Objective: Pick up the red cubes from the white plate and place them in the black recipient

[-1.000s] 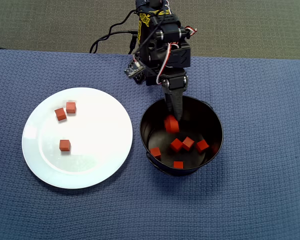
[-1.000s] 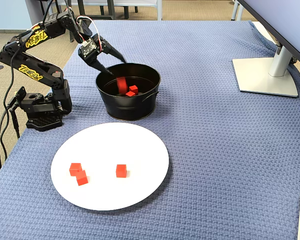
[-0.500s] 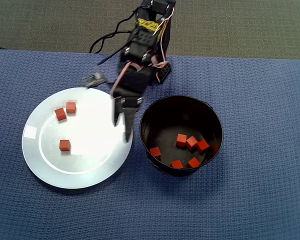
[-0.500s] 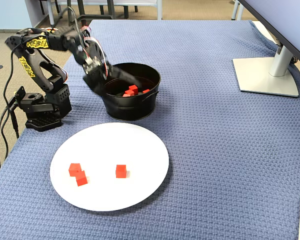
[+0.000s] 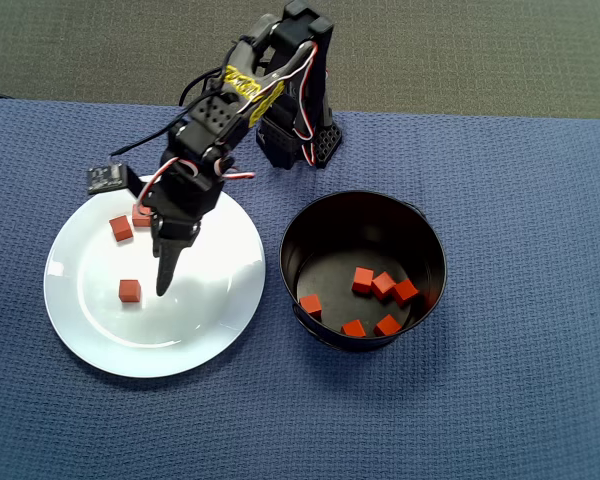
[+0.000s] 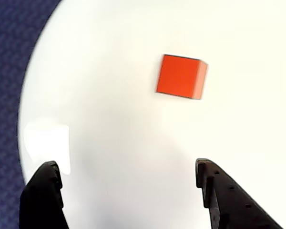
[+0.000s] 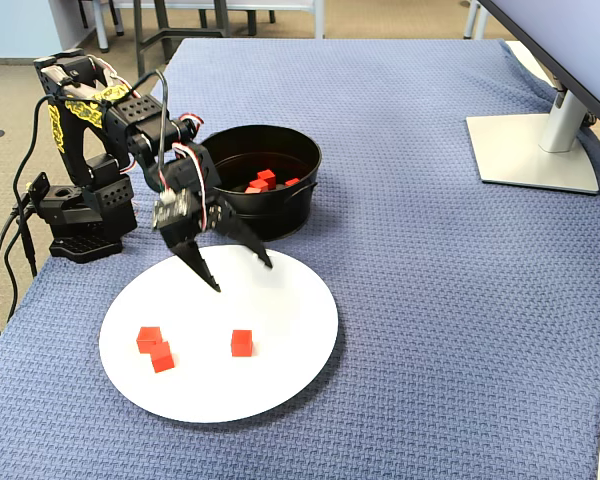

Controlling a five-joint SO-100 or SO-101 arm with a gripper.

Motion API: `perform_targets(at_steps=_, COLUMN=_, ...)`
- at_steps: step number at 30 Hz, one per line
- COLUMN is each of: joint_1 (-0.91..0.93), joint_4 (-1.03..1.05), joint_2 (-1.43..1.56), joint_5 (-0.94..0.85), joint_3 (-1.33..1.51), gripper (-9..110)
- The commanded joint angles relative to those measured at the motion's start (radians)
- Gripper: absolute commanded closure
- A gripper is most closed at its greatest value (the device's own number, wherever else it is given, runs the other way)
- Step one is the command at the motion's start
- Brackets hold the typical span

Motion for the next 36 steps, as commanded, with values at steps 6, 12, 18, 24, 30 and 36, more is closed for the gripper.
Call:
perform_targets(at_steps=6, joint_1=0.087, joint_4=-0.181, joint_2=-0.13, joint_5=-0.377, joint_3=-0.052, gripper=72)
perform_targets(at_steps=12, joint_1=0.138, joint_4=-0.347, joint_2=-0.212, joint_5=-0.66, joint_3=-0.057, gripper=72)
perform_targets(at_steps=18, joint_1=0.147, joint_4=-0.347, joint_2=-0.273, joint_5=-0.695, joint_3=-0.12, gripper=73)
perform_targets(at_steps=24, joint_1=0.138, joint_4=-0.379, joint_2=-0.291, joint_5=-0.675, joint_3=-0.106, gripper=73)
perform_targets(at_steps=30, joint_1=0.123, joint_4=-0.408, joint_2=-0.307, joint_5=-0.672, joint_3=-0.087, gripper=73)
perform_targets(at_steps=36, joint_1=0.118, joint_4=-0.472, joint_2=-0.333, joint_5=-0.669, joint_3=-0.057, gripper=74)
